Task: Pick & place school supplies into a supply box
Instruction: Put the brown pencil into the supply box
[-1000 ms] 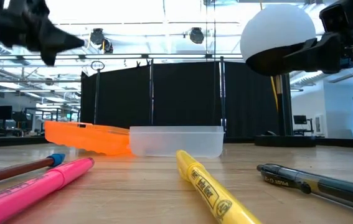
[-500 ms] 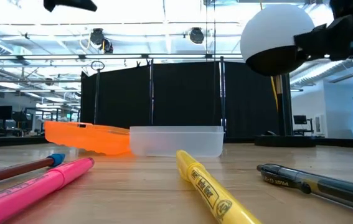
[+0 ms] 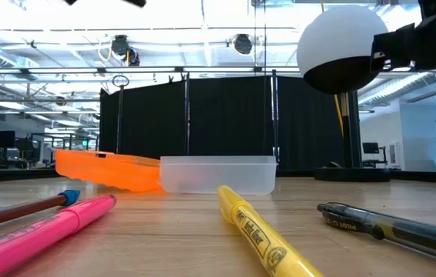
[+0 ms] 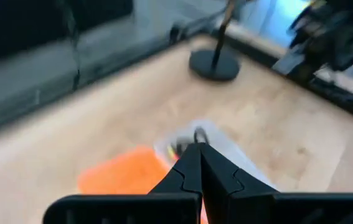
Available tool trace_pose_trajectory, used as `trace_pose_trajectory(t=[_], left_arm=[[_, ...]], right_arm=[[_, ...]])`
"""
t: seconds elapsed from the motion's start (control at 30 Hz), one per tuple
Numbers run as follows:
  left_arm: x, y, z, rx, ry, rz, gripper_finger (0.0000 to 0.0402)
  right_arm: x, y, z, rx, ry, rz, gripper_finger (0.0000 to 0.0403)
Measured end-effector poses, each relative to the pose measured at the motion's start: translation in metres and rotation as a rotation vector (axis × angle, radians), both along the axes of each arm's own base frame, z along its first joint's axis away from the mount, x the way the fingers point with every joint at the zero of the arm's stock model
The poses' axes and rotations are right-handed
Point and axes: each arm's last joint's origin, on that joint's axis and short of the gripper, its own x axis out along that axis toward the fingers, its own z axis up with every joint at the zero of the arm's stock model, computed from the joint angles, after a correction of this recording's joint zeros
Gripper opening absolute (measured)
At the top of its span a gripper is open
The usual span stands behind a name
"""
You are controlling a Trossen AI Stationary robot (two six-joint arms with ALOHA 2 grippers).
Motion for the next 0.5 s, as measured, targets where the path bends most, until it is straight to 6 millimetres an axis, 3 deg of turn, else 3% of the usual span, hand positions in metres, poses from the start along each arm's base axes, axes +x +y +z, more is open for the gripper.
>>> trace_pose_trajectory(t=[0.13,0.3,0.5], left_arm=[[0.015,-0.01,-0.035,-0.22,0.115,0.172,0.0001],[0.032,-0.027,-0.088,-0.462,0.43,0.313,0.0001],[0.052,-0.054,-0.104,-0.6,0.506,0.395,0.0001]], right_arm=[[0.0,0.0,-0.002,-0.018,0.015,0.0,0.0],[0.0,0.0,-0.001,-0.018,0.011,0.0,0.0],[0.0,0.0,-0.002,-0.044,0.01,0.0,0.0]])
